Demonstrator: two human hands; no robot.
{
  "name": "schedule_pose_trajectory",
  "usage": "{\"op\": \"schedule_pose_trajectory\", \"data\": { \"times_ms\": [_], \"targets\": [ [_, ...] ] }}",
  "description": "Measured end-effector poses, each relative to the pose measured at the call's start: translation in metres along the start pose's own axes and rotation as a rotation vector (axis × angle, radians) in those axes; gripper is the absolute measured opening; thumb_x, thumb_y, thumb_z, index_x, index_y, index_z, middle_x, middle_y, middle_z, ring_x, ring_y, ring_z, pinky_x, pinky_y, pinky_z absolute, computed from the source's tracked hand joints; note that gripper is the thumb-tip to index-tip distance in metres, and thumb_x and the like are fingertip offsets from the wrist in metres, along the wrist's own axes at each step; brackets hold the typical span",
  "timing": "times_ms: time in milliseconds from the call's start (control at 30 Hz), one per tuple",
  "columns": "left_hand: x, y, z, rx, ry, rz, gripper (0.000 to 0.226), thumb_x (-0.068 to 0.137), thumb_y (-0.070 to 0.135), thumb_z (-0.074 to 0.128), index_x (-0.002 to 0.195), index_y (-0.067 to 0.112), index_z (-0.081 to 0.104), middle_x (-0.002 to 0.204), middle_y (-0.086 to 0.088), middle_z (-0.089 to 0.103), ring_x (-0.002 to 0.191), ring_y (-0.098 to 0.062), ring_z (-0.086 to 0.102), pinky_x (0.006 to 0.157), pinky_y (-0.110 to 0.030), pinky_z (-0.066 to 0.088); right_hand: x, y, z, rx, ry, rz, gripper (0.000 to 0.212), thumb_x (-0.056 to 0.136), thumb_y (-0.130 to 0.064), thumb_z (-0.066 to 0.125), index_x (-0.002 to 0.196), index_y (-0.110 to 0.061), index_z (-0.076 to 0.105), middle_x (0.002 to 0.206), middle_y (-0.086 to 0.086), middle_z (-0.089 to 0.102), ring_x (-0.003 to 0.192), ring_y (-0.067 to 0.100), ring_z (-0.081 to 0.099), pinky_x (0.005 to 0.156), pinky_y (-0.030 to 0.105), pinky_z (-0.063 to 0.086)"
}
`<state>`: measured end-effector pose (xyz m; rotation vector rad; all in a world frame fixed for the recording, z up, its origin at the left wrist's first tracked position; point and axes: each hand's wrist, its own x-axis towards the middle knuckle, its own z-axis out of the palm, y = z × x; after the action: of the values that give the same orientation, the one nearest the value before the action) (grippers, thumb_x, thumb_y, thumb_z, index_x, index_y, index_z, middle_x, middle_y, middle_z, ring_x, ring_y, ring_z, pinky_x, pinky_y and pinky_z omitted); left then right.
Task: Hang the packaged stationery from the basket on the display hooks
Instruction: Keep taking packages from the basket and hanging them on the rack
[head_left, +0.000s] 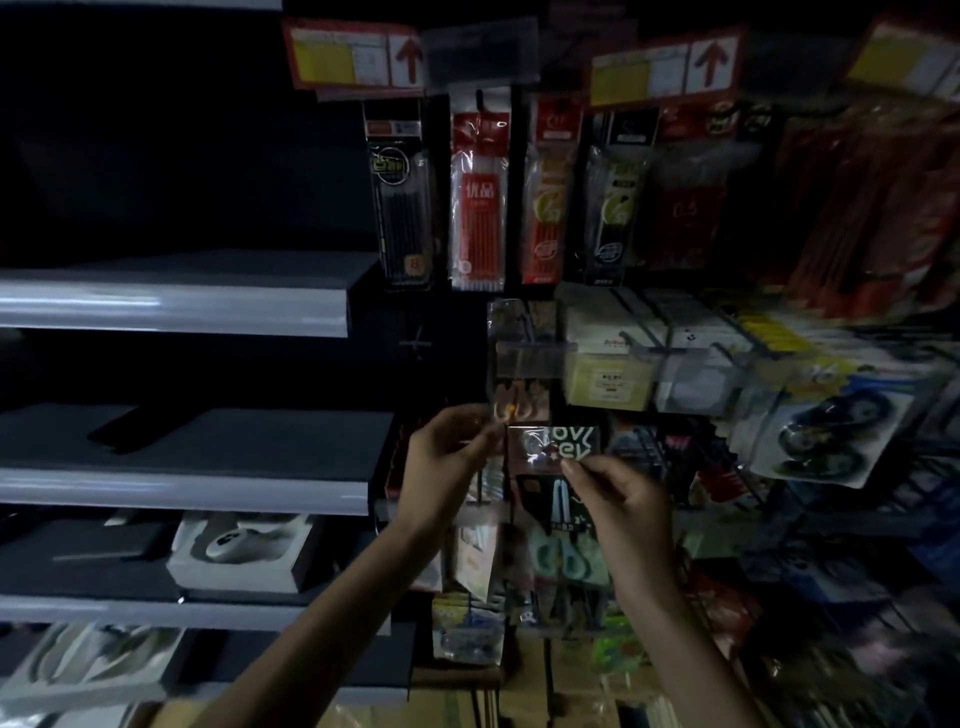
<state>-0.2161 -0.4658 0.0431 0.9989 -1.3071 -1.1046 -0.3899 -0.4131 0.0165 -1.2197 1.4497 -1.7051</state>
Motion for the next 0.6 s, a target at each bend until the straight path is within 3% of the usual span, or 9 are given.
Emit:
{"op": "schedule_pose_trajectory", "data": {
  "times_ms": [167, 300, 400, 467, 600],
  "targets": [
    [0.025, 0.026, 0.004, -0.048, -0.046, 0.021, 0.02, 0.097, 0.016, 0.074, 0.117, 0.019, 0.073, 0.103, -0.005, 0.08, 0.092, -0.015, 0.076, 0.077, -0.026, 0.057, 0.004, 0.0, 0.001, -0.001, 0.042, 0.021, 0.013, 0.093, -0.021, 0.075, 0.084, -0.03, 0.074, 0.079, -0.02, 0.075, 0.079, -0.008, 0.068, 0.068, 0.006, 0.05],
    [0.023, 0.037, 0.006, -0.084, -0.121, 0.063, 0.016, 0.1, 0.011, 0.07, 0.11, -0.001, 0.072, 0.085, -0.009, 0.074, 0.08, -0.017, 0.07, 0.081, -0.034, 0.056, 0.013, -0.003, 0.005, 0.0, 0.06, 0.023, 0.015, 0.094, -0.022, 0.075, 0.084, -0.033, 0.073, 0.081, -0.014, 0.075, 0.08, -0.006, 0.069, 0.067, 0.006, 0.05],
    [0.02, 0.051, 0.003, -0.072, -0.193, 0.148, 0.018, 0.102, 0.011, 0.066, 0.116, 0.002, 0.071, 0.087, -0.011, 0.072, 0.079, -0.021, 0.066, 0.081, -0.038, 0.058, 0.021, -0.009, 0.01, 0.046, 0.059, 0.029, 0.013, 0.094, -0.023, 0.075, 0.082, -0.027, 0.075, 0.077, -0.011, 0.076, 0.072, -0.004, 0.068, 0.063, 0.009, 0.049],
    [0.021, 0.061, 0.001, -0.012, -0.195, 0.196, 0.021, 0.103, 0.007, 0.064, 0.123, 0.008, 0.071, 0.09, -0.012, 0.075, 0.081, -0.018, 0.068, 0.08, -0.036, 0.059, 0.028, -0.015, 0.016, 0.067, 0.053, 0.031, 0.009, 0.095, -0.025, 0.074, 0.089, -0.019, 0.078, 0.081, -0.01, 0.077, 0.079, 0.004, 0.071, 0.066, 0.013, 0.051],
    [0.027, 0.072, -0.002, 0.056, -0.195, 0.216, 0.027, 0.106, 0.003, 0.056, 0.131, 0.006, 0.067, 0.109, -0.024, 0.074, 0.094, -0.024, 0.071, 0.085, -0.04, 0.061, 0.044, -0.014, 0.027, 0.057, 0.061, -0.034, 0.028, 0.097, -0.034, 0.071, 0.092, -0.007, 0.076, 0.09, 0.018, 0.073, 0.087, 0.032, 0.066, 0.07, 0.032, 0.045]
  ]
}}
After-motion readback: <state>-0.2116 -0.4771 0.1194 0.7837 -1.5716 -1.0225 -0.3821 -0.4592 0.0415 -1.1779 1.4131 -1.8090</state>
